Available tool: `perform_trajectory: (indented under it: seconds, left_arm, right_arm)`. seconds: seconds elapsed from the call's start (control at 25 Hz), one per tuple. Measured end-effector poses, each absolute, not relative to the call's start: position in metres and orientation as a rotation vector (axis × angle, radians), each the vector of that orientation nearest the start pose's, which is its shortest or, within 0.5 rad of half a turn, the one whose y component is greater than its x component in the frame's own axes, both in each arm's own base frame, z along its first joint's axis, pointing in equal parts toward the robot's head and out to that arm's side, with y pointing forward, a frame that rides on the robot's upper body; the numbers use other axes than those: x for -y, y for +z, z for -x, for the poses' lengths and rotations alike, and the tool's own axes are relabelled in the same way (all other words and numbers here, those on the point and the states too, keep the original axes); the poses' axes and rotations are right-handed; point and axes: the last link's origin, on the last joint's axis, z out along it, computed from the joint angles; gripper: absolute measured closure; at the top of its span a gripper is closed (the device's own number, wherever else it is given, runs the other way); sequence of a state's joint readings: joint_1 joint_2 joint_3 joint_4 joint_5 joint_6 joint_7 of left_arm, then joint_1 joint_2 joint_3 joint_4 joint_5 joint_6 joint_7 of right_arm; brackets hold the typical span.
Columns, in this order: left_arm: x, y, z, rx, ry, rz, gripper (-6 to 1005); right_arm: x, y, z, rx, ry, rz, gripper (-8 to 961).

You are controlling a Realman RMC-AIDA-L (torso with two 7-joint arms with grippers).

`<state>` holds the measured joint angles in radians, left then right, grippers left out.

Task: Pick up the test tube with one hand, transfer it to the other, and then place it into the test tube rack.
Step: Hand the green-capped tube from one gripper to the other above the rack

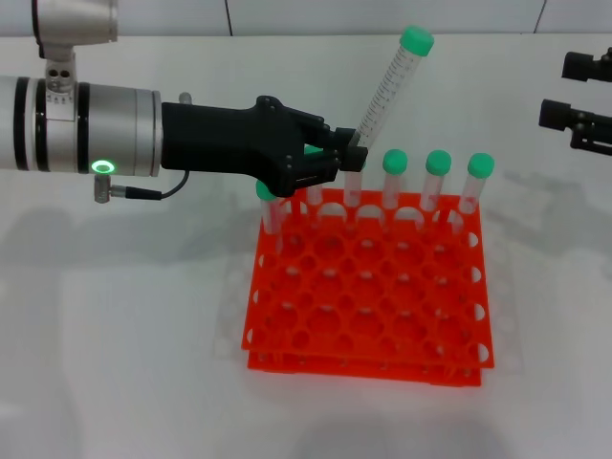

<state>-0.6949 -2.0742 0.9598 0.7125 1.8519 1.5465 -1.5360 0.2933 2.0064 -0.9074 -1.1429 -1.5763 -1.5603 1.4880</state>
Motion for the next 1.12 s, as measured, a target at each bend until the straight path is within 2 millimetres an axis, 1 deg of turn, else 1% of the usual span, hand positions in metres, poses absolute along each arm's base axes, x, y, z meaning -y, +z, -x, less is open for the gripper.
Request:
perform_trajectory:
  seconds: [0.6, 1.12]
  left_arm:
    - [-0.361, -0.022, 0.172, 0.424, -0.714, 2.970, 810]
    - [-0.360, -0.027, 0.168, 0.393, -0.699, 2.991, 810]
  right_arm:
    - [-0.317, 0.094, -0.227, -0.244, 0.807, 2.565, 319]
    - [-0.329, 0.081, -0.205, -0.184, 0.826, 2.617, 321]
